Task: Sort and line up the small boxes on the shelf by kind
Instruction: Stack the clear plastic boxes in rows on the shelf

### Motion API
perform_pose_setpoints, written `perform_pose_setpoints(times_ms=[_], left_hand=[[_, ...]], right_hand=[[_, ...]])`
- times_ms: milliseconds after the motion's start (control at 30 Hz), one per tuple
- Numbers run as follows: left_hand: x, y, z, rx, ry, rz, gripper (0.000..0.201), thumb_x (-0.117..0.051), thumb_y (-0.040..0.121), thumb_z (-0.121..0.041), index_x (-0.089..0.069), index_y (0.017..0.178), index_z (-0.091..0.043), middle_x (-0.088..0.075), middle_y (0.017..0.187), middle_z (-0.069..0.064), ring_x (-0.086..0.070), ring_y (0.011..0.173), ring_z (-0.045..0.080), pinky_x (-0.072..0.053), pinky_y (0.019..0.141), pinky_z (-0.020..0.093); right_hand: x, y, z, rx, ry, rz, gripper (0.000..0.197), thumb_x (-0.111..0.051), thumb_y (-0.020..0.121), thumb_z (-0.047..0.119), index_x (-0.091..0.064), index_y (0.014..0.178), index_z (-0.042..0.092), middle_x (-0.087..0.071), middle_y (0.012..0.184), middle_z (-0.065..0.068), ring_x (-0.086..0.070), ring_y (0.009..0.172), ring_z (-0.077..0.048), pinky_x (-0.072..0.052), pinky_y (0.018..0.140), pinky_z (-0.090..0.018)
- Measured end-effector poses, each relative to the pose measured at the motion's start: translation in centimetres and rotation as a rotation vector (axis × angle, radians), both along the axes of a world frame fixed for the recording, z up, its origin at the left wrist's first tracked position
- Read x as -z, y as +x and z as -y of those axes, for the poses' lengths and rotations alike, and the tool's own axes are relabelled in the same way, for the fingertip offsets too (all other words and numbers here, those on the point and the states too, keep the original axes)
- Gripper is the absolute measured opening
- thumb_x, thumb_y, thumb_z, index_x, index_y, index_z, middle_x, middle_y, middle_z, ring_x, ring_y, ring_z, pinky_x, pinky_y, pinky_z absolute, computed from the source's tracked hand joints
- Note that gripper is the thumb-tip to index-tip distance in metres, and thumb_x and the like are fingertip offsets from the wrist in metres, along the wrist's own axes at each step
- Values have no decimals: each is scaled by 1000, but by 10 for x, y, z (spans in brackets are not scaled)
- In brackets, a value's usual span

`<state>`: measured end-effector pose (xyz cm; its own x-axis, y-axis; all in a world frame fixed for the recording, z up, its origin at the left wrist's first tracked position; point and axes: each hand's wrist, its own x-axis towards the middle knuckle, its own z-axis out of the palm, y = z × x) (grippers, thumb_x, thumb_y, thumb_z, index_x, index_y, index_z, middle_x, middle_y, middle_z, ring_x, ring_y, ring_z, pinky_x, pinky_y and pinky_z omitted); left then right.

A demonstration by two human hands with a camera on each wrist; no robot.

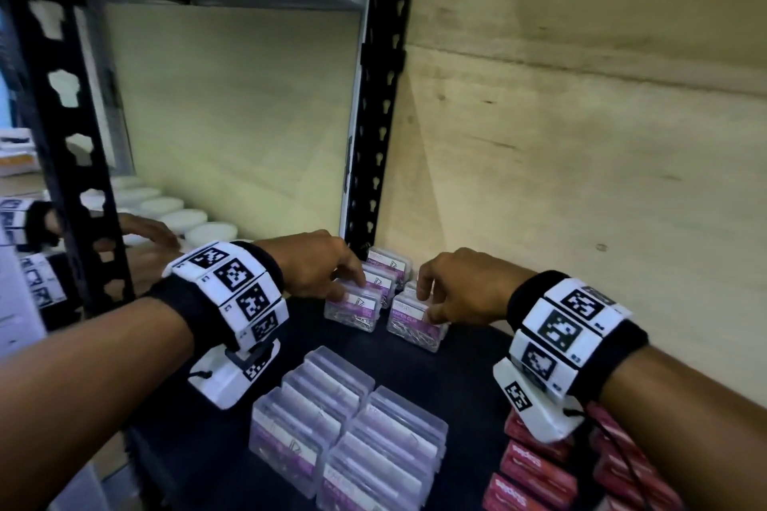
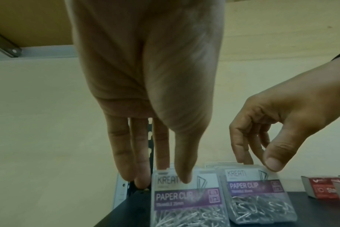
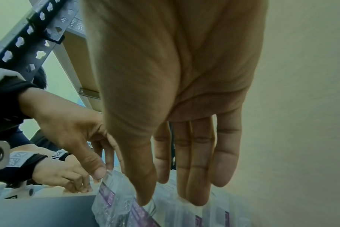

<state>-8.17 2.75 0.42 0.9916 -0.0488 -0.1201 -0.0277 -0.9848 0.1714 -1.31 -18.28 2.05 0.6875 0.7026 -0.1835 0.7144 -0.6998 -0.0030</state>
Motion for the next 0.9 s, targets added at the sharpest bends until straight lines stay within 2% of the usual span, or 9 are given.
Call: perform_pose_setpoints(times_ms=[167, 300, 400, 500, 600, 733, 833, 900], left_hand=[[1, 5, -1, 5, -33, 27, 30, -71, 89, -20, -69, 117, -33, -63, 110, -14, -50, 69, -14, -35, 66, 9], [2, 5, 0, 24, -67, 20, 28, -70, 90, -19, -69, 114, -34, -66, 110, -16, -51, 66, -19, -35, 65, 6], [2, 3, 3, 46, -77, -2, 27, -69, 91, -20, -68, 113, -35, -66, 106, -19, -53, 72, -16, -37, 70, 10], [2, -1, 6, 61, -96, -27, 28, -69, 90, -20, -68, 112, -38, -62, 99, -26, -56, 85, -10, -43, 82, 18], [0, -6, 10, 83, -105, -46, 28, -67, 92, -19, -67, 113, -37, -63, 107, -24, -58, 96, -6, -45, 89, 21], [-2, -14, 16, 103, -125, -61, 28, -65, 93, -15, -69, 116, -32, -66, 119, -18, -58, 105, -4, -46, 94, 20], [-3, -21, 21, 117, -113, -67, 28, -65, 93, -14, -69, 116, -29, -67, 118, -16, -58, 103, -6, -44, 88, 13], [-4, -25, 24, 130, -107, -75, 27, -64, 94, -15, -70, 116, -29, -68, 117, -16, -59, 101, -6, -45, 88, 13]], right_hand=[[1, 2, -2, 6, 1, -4, 33, -76, 85, 30, -61, 115, 26, -64, 112, 3, -62, 98, -18, -52, 85, -31], [0, -2, -2, 14, -26, -19, 35, -74, 86, 33, -62, 118, 25, -65, 115, 5, -61, 100, -16, -48, 81, -27], [-1, -7, 0, 16, -40, -35, 33, -73, 87, 35, -63, 117, 25, -65, 116, 4, -61, 100, -16, -44, 78, -25], [-2, -14, 4, 9, -50, -44, 34, -73, 87, 35, -63, 119, 25, -66, 117, 4, -61, 101, -16, -45, 80, -26], [-5, -23, 9, -3, -65, -58, 37, -72, 88, 35, -63, 123, 25, -65, 118, 5, -58, 97, -13, -42, 77, -24], [-6, -35, 14, -1, -65, -65, 37, -74, 86, 35, -64, 121, 26, -64, 116, 5, -58, 97, -14, -43, 77, -25], [-6, -44, 18, -5, -56, -83, 35, -74, 86, 34, -65, 119, 26, -65, 114, 5, -59, 95, -14, -45, 77, -25], [-6, -49, 20, -12, -45, -91, 34, -75, 86, 32, -66, 118, 25, -67, 113, 5, -60, 94, -13, -47, 79, -25]])
